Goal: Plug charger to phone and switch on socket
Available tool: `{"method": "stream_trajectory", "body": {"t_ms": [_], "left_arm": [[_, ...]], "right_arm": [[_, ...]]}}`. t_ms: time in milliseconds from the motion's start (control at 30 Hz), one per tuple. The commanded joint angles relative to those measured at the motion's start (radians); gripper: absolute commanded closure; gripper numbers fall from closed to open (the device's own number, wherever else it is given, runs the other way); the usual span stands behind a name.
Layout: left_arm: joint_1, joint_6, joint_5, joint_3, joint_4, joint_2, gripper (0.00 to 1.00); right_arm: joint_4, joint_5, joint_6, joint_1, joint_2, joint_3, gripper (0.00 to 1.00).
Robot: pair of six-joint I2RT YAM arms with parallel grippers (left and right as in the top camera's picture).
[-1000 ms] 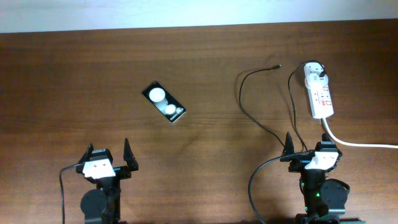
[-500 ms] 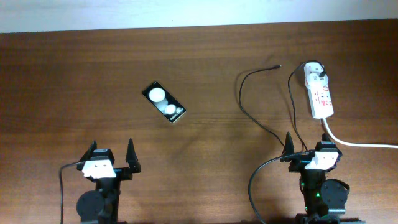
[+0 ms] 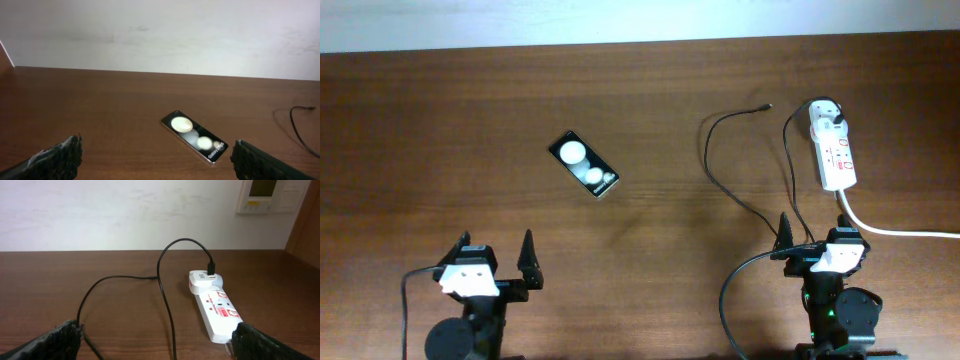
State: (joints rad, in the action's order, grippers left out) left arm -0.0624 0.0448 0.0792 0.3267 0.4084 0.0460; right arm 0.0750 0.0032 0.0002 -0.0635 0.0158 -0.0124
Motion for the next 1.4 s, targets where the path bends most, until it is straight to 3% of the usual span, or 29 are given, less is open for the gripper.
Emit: {"method": "stream_trajectory", "body": {"t_ms": [0, 367, 667, 1233, 1367], "left_arm": [[-0.004, -0.012, 0.011, 0.033, 0.025, 0.005, 0.01], [-0.004, 0.019, 0.011, 0.041, 0.058, 0.026, 0.01], [-0.004, 0.019, 0.011, 0.129, 0.059, 0.233, 0.01], [-0.004, 0.019, 0.011, 0.319, 0.231, 0.481, 0.01], [-0.004, 0.018, 0.036, 0.362, 0.287, 0.614, 0.01]], "right_arm": [[0.004, 0.008, 0.003, 0.006, -0.010, 0.007, 0.01], [0.004, 0.008, 0.003, 0.006, -0.010, 0.007, 0.01], [0.004, 0.008, 0.003, 0.006, -0.010, 0.007, 0.01], [0.004, 0.008, 0.003, 0.006, -0.010, 0.007, 0.01], [0.004, 0.008, 0.004, 0.006, -0.010, 0.007, 0.01]]}}
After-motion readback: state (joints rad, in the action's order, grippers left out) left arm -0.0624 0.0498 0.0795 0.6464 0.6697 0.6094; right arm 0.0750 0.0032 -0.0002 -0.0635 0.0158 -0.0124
